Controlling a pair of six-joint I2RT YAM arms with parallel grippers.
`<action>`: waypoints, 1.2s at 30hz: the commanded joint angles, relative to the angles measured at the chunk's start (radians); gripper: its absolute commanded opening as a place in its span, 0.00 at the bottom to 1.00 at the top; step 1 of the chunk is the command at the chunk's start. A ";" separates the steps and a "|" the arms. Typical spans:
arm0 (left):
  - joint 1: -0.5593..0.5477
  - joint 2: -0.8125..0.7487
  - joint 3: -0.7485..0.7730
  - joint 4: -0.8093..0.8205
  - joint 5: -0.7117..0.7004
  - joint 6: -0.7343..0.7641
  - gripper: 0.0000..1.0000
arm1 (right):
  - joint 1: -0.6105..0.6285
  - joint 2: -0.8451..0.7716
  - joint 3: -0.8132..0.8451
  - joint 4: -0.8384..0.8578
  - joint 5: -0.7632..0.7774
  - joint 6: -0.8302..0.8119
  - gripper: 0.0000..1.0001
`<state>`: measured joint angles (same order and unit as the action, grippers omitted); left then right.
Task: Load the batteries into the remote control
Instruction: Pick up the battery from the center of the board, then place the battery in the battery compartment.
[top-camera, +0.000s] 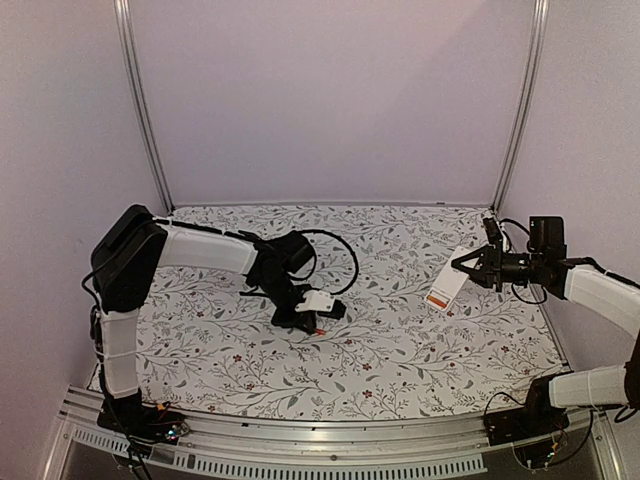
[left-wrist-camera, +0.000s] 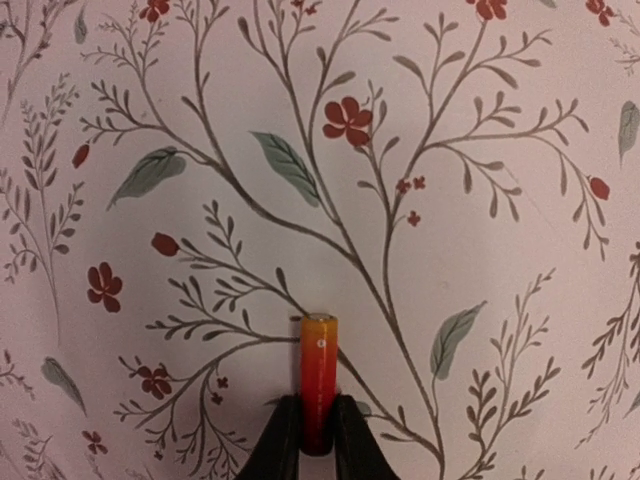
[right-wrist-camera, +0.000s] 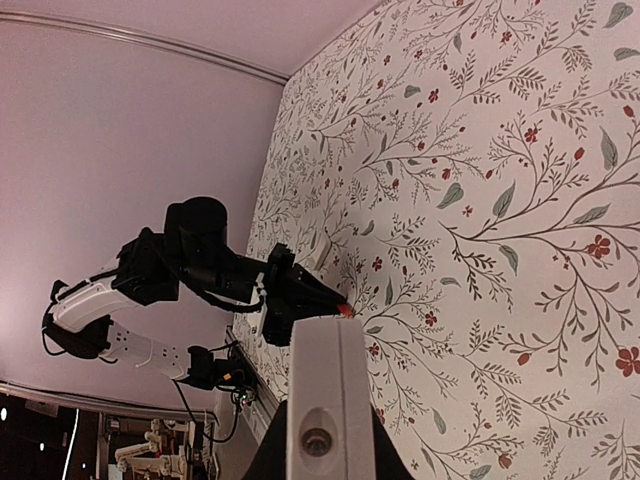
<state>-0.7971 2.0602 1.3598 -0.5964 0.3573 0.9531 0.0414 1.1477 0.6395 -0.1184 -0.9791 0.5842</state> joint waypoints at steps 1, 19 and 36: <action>-0.038 -0.009 -0.020 -0.022 -0.043 -0.044 0.10 | 0.009 -0.004 -0.008 0.026 -0.017 -0.003 0.00; -0.328 -0.377 0.021 -0.070 -0.401 -0.380 0.00 | 0.275 0.090 -0.059 0.228 0.034 0.093 0.00; -0.526 -0.222 0.256 -0.224 -0.626 -0.386 0.00 | 0.518 0.289 -0.069 0.633 0.121 0.306 0.00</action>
<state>-1.2964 1.8050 1.5883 -0.7525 -0.2272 0.5568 0.5346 1.4014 0.5816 0.3489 -0.8715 0.8154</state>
